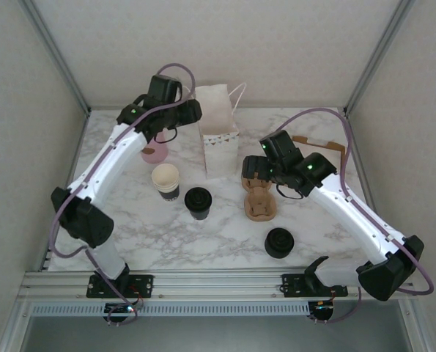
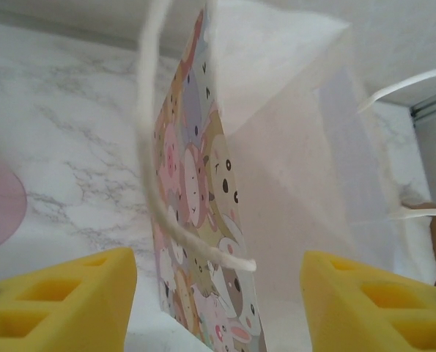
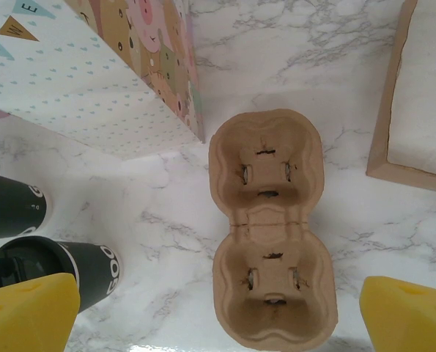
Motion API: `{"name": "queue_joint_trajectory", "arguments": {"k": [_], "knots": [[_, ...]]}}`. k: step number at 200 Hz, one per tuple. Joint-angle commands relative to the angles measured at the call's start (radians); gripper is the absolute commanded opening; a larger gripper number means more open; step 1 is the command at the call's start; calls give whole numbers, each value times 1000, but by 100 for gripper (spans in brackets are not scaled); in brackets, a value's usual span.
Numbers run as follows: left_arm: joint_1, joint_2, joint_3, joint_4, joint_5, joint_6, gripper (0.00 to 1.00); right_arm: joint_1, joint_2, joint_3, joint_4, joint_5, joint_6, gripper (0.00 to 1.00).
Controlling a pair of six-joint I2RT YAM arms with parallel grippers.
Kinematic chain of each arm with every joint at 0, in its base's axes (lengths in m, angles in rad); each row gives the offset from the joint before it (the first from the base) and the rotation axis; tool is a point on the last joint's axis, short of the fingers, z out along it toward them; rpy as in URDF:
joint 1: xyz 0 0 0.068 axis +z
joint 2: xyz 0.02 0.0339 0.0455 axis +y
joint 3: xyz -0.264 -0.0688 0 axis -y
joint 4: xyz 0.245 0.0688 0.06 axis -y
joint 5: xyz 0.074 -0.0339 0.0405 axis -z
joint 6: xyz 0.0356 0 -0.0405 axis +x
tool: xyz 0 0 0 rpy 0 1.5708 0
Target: Pack the takeout coffee
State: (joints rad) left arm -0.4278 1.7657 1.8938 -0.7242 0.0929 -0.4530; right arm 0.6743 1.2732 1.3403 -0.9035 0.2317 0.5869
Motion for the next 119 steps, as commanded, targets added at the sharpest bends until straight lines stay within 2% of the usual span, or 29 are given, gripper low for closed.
{"name": "queue_joint_trajectory", "arguments": {"k": [1,27,46,119], "knots": [[-34,44,88,-100,-23,-17,60,-16,-23,-22,11,-12,-21,99],[-73,73,82,-115,-62,-39,60,-33,-31,-37,18,-32,-34,99],[-81,72,53,-106,-77,-64,55,-43,-35,-48,30,-55,-38,99],[-117,64,27,-82,-75,-182,15,-56,-60,-95,51,-89,-44,99]]}}
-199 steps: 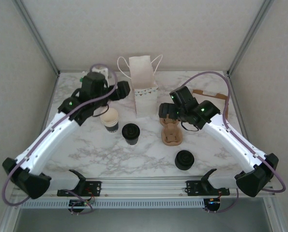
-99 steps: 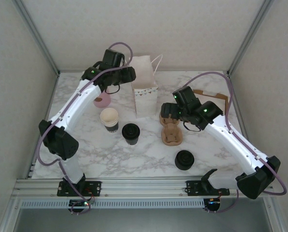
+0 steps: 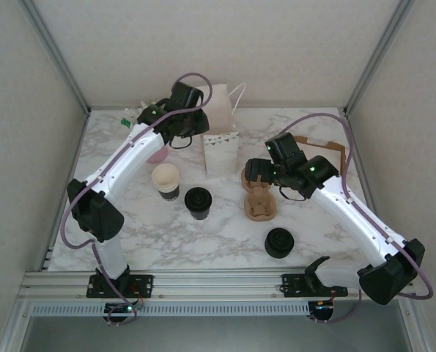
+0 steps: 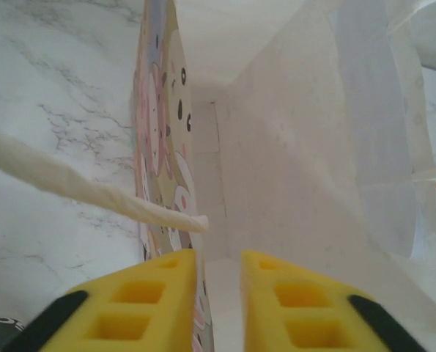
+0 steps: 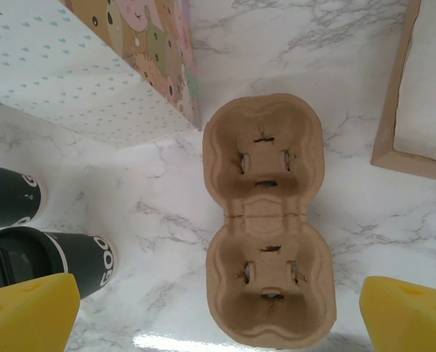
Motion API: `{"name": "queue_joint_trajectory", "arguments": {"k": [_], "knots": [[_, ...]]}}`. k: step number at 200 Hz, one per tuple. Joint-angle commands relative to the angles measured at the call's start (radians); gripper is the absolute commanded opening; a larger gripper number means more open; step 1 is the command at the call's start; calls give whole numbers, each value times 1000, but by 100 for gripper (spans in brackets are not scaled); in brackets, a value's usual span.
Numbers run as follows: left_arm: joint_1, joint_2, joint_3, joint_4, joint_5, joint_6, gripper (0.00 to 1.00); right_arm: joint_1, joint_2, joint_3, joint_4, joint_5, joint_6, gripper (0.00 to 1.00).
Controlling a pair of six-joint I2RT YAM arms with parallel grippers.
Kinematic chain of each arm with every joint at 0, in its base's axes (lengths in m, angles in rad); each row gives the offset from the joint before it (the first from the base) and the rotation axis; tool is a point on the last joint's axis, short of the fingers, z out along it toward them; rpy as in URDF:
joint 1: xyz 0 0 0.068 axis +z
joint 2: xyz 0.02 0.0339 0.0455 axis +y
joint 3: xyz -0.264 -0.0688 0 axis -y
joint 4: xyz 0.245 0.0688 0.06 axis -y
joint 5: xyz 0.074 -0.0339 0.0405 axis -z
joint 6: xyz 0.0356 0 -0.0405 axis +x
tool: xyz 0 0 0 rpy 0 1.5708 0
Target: Pack the takeout coffee
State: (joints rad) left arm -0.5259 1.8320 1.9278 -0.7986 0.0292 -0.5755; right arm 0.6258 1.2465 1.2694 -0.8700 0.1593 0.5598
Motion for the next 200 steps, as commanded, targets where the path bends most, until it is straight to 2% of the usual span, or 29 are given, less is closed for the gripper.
{"name": "queue_joint_trajectory", "arguments": {"k": [1,38,93,200], "knots": [[-19,-2,-7,-8,-11,-61,14,-8,-36,-25,19,-15,-17,99],[-34,-3,-8,-25,-14,-109,0,-9,-60,-47,17,-20,-13,99],[-76,-66,-31,-49,-64,-166,0,-13,-88,-66,8,-27,-6,99],[-171,-246,-237,-22,-136,-279,0,-15,-102,-99,-12,-69,26,99]]}}
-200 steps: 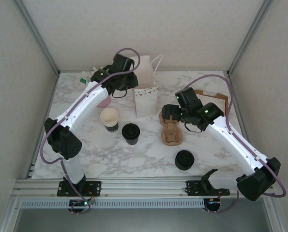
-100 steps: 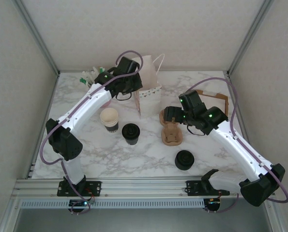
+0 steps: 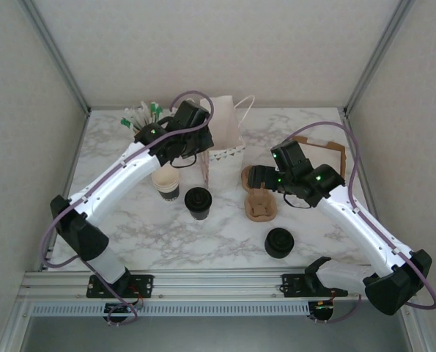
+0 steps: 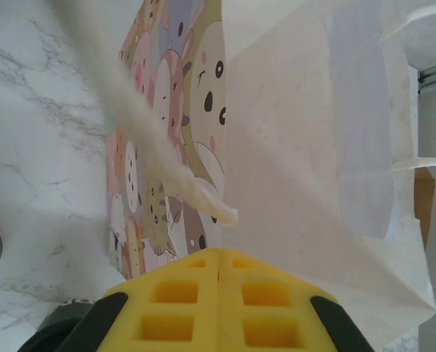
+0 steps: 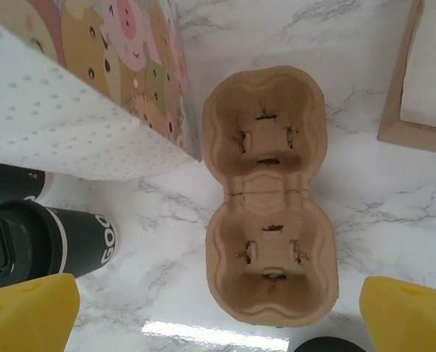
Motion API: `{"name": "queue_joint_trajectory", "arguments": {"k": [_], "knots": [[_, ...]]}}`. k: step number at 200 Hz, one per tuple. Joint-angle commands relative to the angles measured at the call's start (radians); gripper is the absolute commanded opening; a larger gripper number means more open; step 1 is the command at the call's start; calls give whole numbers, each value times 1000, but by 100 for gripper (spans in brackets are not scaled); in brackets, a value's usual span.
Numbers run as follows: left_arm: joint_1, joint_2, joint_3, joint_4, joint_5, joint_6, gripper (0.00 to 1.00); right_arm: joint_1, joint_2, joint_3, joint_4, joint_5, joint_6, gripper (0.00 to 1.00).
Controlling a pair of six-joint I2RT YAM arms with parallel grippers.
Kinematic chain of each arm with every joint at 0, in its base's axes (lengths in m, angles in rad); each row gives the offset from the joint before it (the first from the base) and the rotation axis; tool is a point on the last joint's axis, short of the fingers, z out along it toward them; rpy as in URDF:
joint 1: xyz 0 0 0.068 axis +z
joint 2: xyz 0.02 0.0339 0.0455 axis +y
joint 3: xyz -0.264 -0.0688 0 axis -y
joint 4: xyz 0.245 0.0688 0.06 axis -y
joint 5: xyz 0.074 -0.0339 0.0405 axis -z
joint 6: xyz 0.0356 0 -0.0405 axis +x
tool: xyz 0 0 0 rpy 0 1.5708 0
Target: Pack the takeout coffee
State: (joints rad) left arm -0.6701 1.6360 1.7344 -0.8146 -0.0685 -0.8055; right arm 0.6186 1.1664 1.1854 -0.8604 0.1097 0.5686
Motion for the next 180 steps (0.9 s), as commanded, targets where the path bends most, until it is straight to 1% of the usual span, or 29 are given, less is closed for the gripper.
{"name": "queue_joint_trajectory", "arguments": {"k": [1,52,72,105,129,143,148,152,176,180], "knots": [[-27,-51,-45,-5,-40,-50,0,-8,-22,-16,-21,-20,18,99],[-59,-116,-160,49,-27,-95,0,-7,-11,-25,-37,-17,21,99],[-63,-131,-177,59,-25,-98,8,-7,-6,-29,-36,9,1,99],[-63,-172,-176,80,-26,-67,28,-9,19,-11,-62,15,-54,99],[-63,-236,-199,135,-15,-25,53,-19,60,1,-81,-30,-83,95],[-64,-287,-224,165,-17,4,67,-23,75,-12,-78,-33,-93,92],[-65,-308,-234,174,-22,16,72,-23,83,-12,-76,-41,-102,96],[-65,-326,-247,180,-26,24,77,-26,95,-11,-80,-49,-107,96],[-65,-451,-343,214,-81,57,99,-32,180,10,-105,-69,-121,80],[-64,-473,-362,221,-90,62,99,-31,190,9,-104,-73,-122,78]]}}
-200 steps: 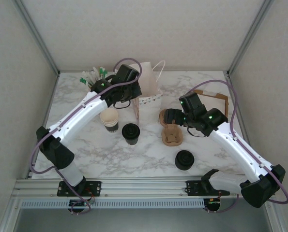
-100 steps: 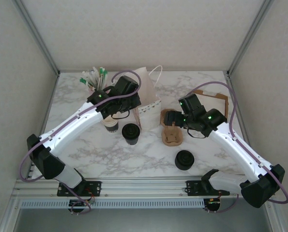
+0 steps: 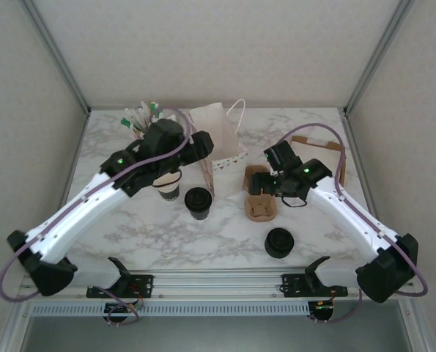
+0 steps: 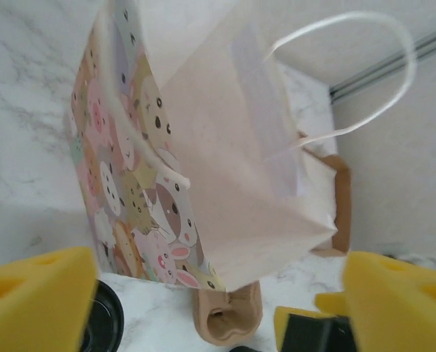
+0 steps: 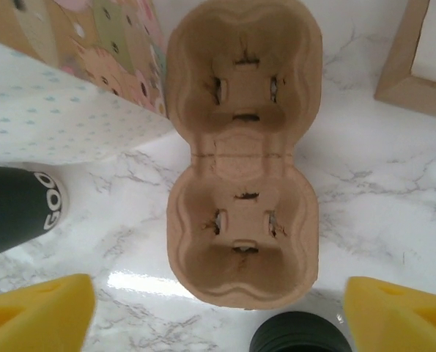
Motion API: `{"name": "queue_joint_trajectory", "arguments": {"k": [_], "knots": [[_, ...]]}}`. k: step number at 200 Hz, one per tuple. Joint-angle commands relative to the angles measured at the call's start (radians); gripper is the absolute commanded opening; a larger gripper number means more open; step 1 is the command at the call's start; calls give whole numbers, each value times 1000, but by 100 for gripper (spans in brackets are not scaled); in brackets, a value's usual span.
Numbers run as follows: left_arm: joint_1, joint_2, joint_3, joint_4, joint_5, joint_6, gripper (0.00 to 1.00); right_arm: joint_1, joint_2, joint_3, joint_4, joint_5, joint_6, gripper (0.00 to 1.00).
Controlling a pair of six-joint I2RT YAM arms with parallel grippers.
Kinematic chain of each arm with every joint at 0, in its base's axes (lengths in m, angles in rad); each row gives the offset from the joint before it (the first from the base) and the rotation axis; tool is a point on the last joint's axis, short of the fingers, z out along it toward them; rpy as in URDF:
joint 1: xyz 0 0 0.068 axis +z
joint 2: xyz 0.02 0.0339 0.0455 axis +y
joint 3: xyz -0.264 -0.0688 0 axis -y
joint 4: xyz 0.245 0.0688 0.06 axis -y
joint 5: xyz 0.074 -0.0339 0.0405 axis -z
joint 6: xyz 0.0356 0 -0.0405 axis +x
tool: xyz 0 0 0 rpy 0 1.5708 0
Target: Pack the takeout coffee
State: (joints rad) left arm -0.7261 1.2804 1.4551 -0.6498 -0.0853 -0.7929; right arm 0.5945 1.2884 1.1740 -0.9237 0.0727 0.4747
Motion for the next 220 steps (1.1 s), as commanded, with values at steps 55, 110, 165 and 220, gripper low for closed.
{"name": "queue_joint_trajectory", "arguments": {"k": [55,110,165,220], "knots": [[-7,-396,-395,166,-105,112,100,-38,194,33,-4,-96,-20,60],[-7,-503,-645,285,12,106,100,-85,333,68,17,-136,-28,52],[-7,-497,-679,311,15,126,100,-86,432,125,13,-117,-44,52],[-7,-478,-676,318,16,143,100,-87,499,160,13,-107,-49,52]]}}
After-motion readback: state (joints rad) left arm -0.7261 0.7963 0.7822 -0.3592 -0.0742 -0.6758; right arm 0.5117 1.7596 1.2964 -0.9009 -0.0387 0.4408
